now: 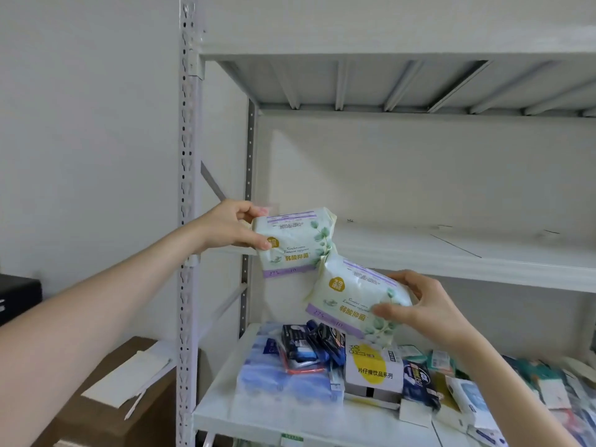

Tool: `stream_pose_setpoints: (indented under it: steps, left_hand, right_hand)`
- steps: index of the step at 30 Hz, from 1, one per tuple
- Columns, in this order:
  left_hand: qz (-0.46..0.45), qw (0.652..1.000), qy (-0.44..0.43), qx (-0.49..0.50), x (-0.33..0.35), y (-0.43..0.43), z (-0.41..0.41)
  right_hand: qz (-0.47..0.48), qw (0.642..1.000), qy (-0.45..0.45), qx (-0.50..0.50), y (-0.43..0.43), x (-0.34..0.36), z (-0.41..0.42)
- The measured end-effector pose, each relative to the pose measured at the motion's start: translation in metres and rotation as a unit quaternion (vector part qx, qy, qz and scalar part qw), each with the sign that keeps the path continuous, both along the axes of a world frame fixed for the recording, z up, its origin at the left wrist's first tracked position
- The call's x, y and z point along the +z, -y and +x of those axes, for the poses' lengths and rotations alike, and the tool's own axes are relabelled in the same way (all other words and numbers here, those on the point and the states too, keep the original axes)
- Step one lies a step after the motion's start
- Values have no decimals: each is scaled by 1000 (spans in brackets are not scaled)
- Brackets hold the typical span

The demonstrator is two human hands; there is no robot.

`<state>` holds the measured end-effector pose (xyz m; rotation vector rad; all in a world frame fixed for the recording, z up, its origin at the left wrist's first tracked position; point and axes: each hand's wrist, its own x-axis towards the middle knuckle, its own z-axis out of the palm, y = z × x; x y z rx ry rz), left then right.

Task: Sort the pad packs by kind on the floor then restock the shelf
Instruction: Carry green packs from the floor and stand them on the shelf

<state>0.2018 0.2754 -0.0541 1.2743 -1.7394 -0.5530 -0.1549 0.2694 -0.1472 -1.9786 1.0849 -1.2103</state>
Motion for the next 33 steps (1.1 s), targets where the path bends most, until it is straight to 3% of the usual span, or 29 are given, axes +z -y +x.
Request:
stream_pose_setpoints:
  steps: [9,19,33]
  left_hand:
    - [4,998,51,-25,53,106,26]
    - [15,999,22,-45,94,224,57]
    - [39,994,64,-77,114,410,83]
  right_hand:
    - [-12,1000,-4,11,80,49,41]
    - [-25,1000,-16,-11,191,110,67]
    - [-4,996,-70,-55,346,134,104]
